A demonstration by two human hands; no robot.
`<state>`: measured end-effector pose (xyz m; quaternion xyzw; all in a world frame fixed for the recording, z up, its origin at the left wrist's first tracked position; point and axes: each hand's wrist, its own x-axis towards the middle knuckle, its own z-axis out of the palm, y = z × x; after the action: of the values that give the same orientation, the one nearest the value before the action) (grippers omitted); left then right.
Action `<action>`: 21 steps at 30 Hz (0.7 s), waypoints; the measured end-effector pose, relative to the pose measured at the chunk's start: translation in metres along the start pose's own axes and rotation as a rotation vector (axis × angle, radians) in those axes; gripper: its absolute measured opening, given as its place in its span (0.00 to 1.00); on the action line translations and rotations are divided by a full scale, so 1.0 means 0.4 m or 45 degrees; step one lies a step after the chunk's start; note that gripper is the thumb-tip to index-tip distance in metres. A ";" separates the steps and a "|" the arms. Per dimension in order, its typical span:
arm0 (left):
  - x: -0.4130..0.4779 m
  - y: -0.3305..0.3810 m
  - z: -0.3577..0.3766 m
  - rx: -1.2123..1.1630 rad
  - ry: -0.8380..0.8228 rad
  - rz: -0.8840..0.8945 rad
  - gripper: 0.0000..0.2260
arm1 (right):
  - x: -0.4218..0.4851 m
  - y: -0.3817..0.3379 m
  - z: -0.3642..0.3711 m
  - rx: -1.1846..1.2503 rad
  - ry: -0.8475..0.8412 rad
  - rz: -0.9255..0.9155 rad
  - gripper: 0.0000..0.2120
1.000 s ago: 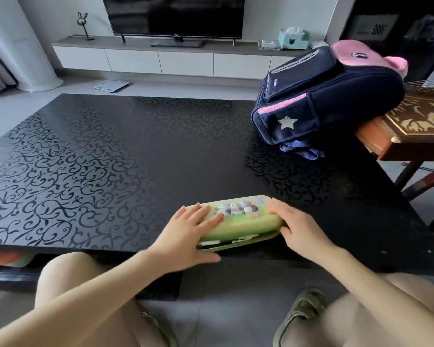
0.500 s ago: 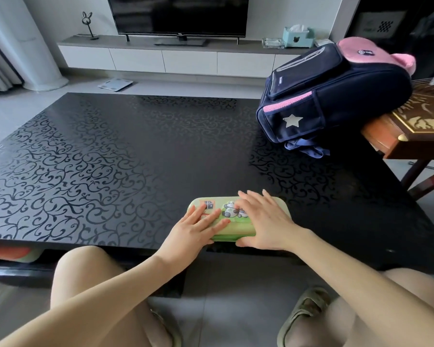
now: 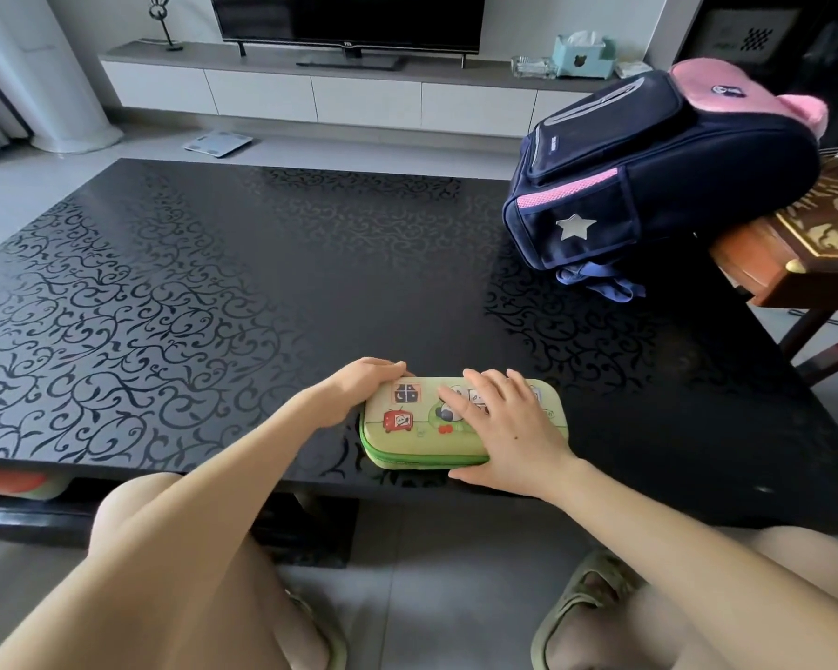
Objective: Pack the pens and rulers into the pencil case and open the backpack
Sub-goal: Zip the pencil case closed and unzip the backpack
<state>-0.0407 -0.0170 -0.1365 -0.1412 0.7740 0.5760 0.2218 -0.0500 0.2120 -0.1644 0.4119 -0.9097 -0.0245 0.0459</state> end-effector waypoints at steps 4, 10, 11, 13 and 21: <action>0.015 -0.009 -0.034 -0.044 0.013 0.040 0.11 | 0.000 0.001 -0.001 0.041 0.039 0.012 0.42; 0.001 -0.058 -0.058 0.662 0.169 0.285 0.11 | 0.005 0.003 0.000 0.056 0.039 0.004 0.42; -0.001 -0.066 -0.051 0.789 0.244 0.365 0.10 | 0.004 0.002 0.000 0.051 0.040 0.004 0.42; -0.007 -0.087 -0.043 1.043 0.352 0.541 0.10 | 0.001 0.002 0.002 0.042 0.049 0.004 0.41; -0.152 -0.199 -0.006 1.270 0.489 0.688 0.10 | 0.006 -0.027 0.008 -0.020 0.127 0.170 0.42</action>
<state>0.0489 -0.0453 -0.1711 0.0800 0.9857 0.1433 -0.0369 -0.0440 0.2030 -0.1682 0.3509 -0.9315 -0.0078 0.0960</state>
